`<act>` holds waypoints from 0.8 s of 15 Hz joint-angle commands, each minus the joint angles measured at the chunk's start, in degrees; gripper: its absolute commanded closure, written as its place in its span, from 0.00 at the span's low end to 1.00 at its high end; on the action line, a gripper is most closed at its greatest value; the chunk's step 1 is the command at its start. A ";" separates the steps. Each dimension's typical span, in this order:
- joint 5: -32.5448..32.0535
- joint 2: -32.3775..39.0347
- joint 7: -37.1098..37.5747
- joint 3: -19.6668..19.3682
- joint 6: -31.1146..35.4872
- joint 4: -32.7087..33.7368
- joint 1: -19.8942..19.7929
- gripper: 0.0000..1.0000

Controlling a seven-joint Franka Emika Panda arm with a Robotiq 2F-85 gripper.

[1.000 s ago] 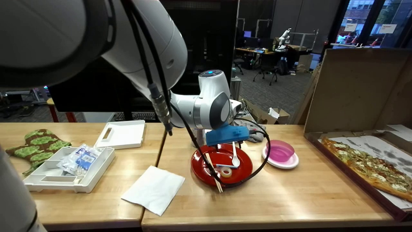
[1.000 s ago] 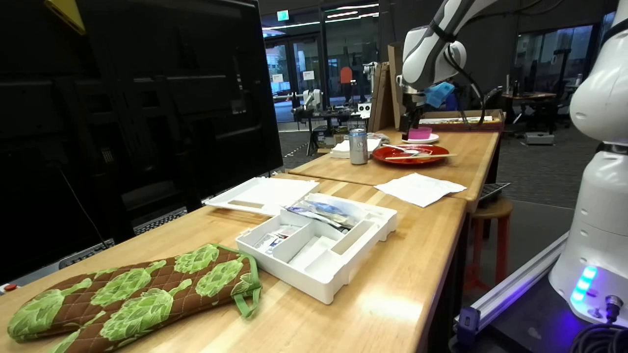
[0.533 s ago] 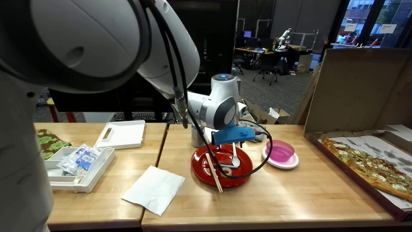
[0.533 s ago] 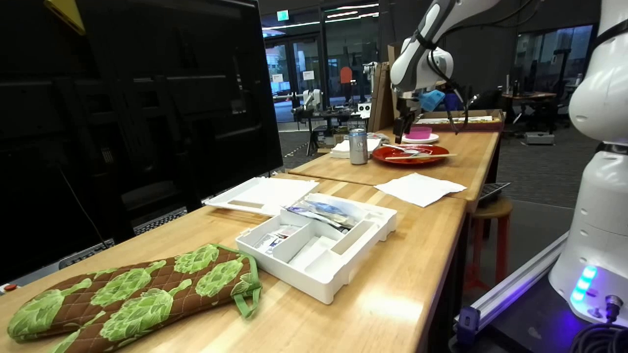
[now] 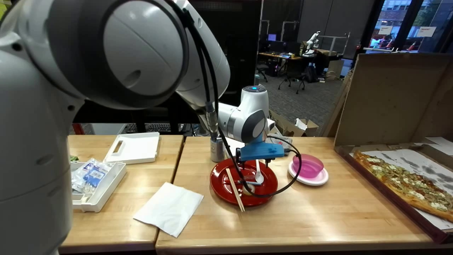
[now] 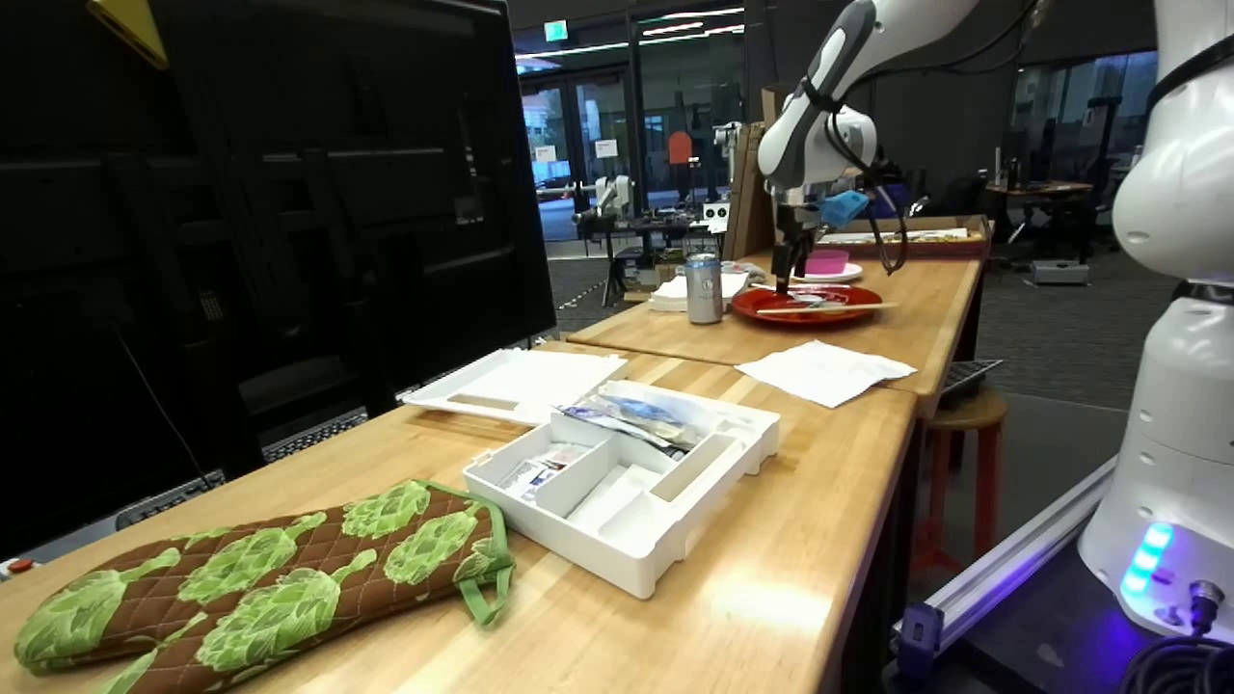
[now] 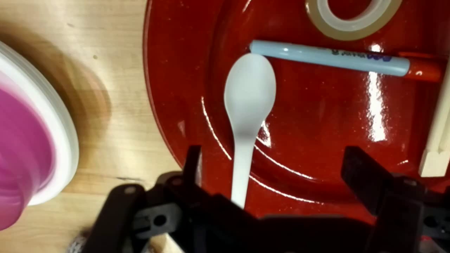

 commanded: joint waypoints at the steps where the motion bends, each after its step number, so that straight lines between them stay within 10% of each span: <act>1: 1.11 1.57 -2.19 1.12 -3.39 2.34 -1.42 0.00; 12: 0.96 3.99 -3.06 1.51 -9.47 6.67 -2.25 0.01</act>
